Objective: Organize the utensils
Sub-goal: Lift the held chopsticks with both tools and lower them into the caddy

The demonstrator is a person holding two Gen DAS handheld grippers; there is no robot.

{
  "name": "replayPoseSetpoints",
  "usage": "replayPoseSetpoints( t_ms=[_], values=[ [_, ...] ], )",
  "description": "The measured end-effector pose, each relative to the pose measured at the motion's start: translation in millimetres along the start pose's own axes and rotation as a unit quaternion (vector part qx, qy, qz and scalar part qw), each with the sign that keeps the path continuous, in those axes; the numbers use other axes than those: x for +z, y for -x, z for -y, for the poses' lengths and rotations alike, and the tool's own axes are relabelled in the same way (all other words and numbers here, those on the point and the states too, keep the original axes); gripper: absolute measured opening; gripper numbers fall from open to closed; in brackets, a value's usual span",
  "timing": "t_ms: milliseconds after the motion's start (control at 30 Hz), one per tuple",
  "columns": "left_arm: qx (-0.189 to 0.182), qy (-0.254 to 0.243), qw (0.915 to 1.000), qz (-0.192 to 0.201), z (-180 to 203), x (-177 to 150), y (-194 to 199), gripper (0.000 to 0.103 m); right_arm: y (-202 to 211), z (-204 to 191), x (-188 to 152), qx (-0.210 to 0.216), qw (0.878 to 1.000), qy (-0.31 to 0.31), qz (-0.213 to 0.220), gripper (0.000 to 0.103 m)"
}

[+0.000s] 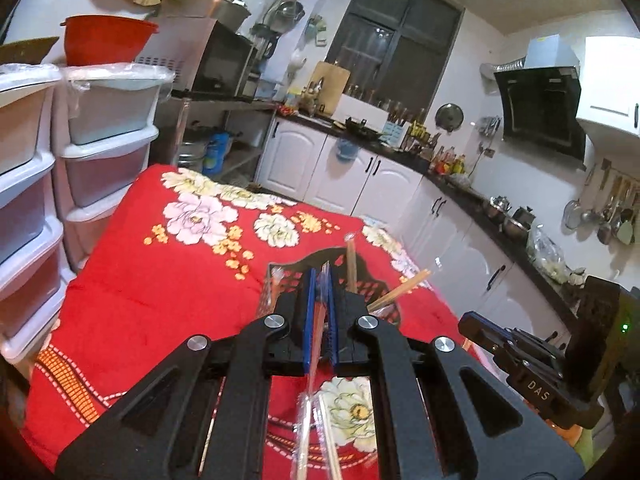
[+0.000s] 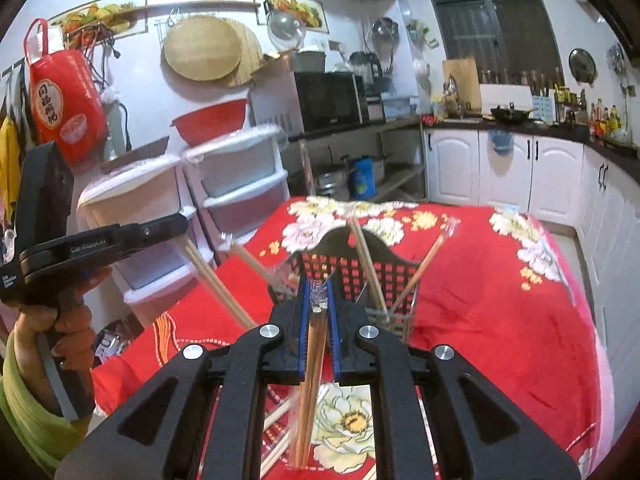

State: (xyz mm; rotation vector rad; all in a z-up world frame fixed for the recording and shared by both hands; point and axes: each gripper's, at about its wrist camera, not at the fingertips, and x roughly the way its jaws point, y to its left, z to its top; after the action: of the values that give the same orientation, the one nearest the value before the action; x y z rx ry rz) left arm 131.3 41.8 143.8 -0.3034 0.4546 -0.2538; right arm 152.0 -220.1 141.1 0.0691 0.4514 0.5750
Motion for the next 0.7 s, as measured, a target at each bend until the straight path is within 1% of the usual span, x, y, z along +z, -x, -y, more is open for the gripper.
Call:
replayPoseSetpoints(
  t_ms=[267, 467, 700],
  values=[
    [-0.016, -0.003, 0.9997, 0.019, 13.5, 16.2, 0.9, 0.001, 7.9, 9.8, 27.2, -0.023, 0.999, 0.004, 0.039, 0.008],
    [-0.020, -0.005, 0.9993, 0.032, 21.4, 28.7, -2.1, 0.001, 9.5, 16.1, 47.4, -0.036, 0.997, 0.005, 0.065, 0.008],
    [-0.018, -0.014, 0.9978, 0.062, 31.6, 56.5, 0.3, 0.001, 8.1, 20.1, 76.4, -0.048, 0.994, 0.013, 0.100, 0.008]
  ],
)
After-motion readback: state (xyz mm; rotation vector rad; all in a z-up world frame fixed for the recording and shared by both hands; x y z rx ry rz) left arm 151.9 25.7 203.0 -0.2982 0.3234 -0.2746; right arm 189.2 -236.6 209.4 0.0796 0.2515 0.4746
